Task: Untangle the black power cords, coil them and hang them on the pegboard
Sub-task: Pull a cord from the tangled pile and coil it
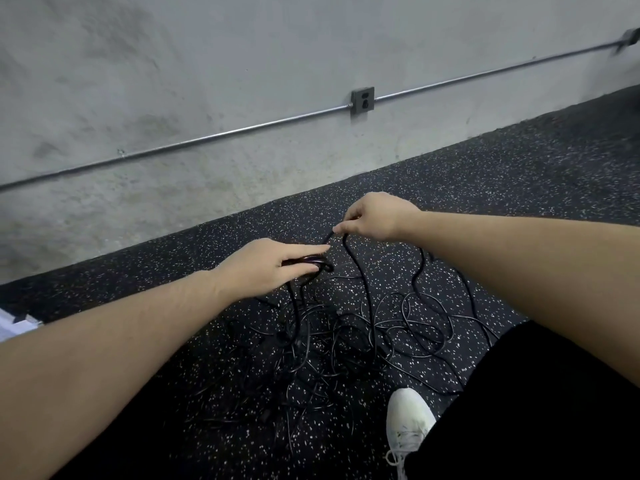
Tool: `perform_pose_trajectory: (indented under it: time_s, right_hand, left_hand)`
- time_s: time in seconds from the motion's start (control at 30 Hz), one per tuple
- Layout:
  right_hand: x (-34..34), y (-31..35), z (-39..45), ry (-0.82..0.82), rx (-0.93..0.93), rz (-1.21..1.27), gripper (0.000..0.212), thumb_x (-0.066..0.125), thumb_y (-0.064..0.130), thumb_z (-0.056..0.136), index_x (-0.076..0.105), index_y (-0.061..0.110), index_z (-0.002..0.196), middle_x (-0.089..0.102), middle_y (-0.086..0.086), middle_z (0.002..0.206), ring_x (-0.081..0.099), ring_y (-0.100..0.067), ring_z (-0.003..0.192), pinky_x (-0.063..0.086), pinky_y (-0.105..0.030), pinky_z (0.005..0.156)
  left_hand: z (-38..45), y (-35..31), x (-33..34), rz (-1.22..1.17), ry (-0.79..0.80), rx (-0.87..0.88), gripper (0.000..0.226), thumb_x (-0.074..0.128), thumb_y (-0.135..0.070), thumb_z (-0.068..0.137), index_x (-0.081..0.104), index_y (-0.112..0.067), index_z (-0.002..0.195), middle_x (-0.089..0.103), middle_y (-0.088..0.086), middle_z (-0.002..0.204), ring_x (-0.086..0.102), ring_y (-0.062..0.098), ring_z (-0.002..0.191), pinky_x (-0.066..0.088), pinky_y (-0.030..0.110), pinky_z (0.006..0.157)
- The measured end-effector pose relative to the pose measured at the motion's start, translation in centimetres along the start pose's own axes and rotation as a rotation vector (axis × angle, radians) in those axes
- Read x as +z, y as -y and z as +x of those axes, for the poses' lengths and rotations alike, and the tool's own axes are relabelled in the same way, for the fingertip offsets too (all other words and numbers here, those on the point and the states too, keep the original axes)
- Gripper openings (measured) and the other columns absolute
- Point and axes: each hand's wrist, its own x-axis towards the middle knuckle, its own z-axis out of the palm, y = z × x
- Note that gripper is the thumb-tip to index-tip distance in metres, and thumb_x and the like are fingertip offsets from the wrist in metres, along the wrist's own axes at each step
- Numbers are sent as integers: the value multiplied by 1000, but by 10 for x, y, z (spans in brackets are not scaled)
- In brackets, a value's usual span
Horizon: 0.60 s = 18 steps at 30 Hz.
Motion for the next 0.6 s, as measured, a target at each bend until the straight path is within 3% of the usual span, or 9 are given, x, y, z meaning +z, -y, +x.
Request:
perform_pose_trajectory:
  time_s: [0.1, 0.13, 0.2, 0.3, 0.37, 0.43, 0.47, 0.5, 0.6]
  right_hand:
    - [0, 4, 2, -96, 61, -31, 30, 59, 60, 94, 73, 33, 95, 66, 10, 73, 57, -9, 60, 42, -24, 53]
    - [-1, 4, 3, -125, 74, -23, 33, 59, 60, 95, 73, 30, 94, 65, 9, 70, 56, -10, 58, 41, -23, 52]
    - [-6, 5, 5, -180, 88, 77, 35, 58, 57, 97, 72, 24, 94, 62, 7, 63, 50, -10, 48, 36, -21, 47]
    - [-14, 4, 5, -172, 55, 316, 34, 63, 53, 95, 72, 21, 98, 55, 5, 57, 36, -9, 40, 29, -20, 41]
    - [-13, 7, 1, -111, 25, 400, 30, 67, 52, 93, 74, 24, 96, 49, 9, 50, 31, -6, 38, 28, -19, 40]
    - [-10, 9, -2, -48, -8, 442, 27, 69, 53, 91, 74, 26, 93, 45, 12, 44, 30, -6, 39, 28, -22, 46]
    - [-10, 10, -3, -17, -29, 456, 27, 69, 53, 91, 75, 27, 93, 41, 12, 44, 29, -7, 40, 27, -24, 48]
    - [-10, 11, -5, 10, -53, 474, 27, 69, 53, 91, 76, 27, 94, 39, 11, 45, 27, -8, 41, 25, -24, 48]
    - [-12, 16, -11, 88, -115, 534, 29, 70, 54, 89, 79, 26, 94, 33, 5, 52, 23, -12, 46, 23, -25, 48]
  left_hand:
    - [-5, 7, -7, 81, 87, 7, 36, 51, -62, 96, 44, -75, 129, 75, -14, 76, 42, 7, 45, 36, 14, 51]
    - [-7, 6, -9, 137, 135, 19, 33, 50, -63, 96, 48, -74, 128, 76, -22, 90, 48, 3, 50, 39, 10, 56]
    - [-12, 4, -7, 341, 282, 58, 31, 44, -66, 98, 62, -62, 122, 65, -31, 125, 62, -5, 85, 49, 13, 80]
    - [-20, 14, 5, 445, 427, -93, 38, 45, -64, 100, 75, -43, 109, 44, -18, 156, 56, 1, 120, 45, 28, 101]
    - [-25, 20, 5, 330, 396, -200, 39, 49, -60, 100, 77, -34, 97, 28, -11, 166, 61, 5, 112, 40, 21, 97]
    - [-30, 28, 2, 185, 282, -270, 39, 55, -57, 99, 71, -21, 92, 23, -16, 164, 63, 0, 94, 42, 15, 79]
    - [-32, 31, 2, 116, 204, -294, 40, 58, -56, 96, 65, -17, 94, 24, -20, 160, 63, 0, 97, 43, 14, 74]
    - [-33, 35, 2, 34, 116, -308, 41, 61, -57, 93, 58, -16, 98, 27, -20, 158, 62, -4, 100, 44, 15, 76]
    - [-30, 29, 1, -319, -47, -333, 66, 70, -65, 81, 45, -26, 128, 34, -13, 161, 51, 0, 124, 41, 28, 107]
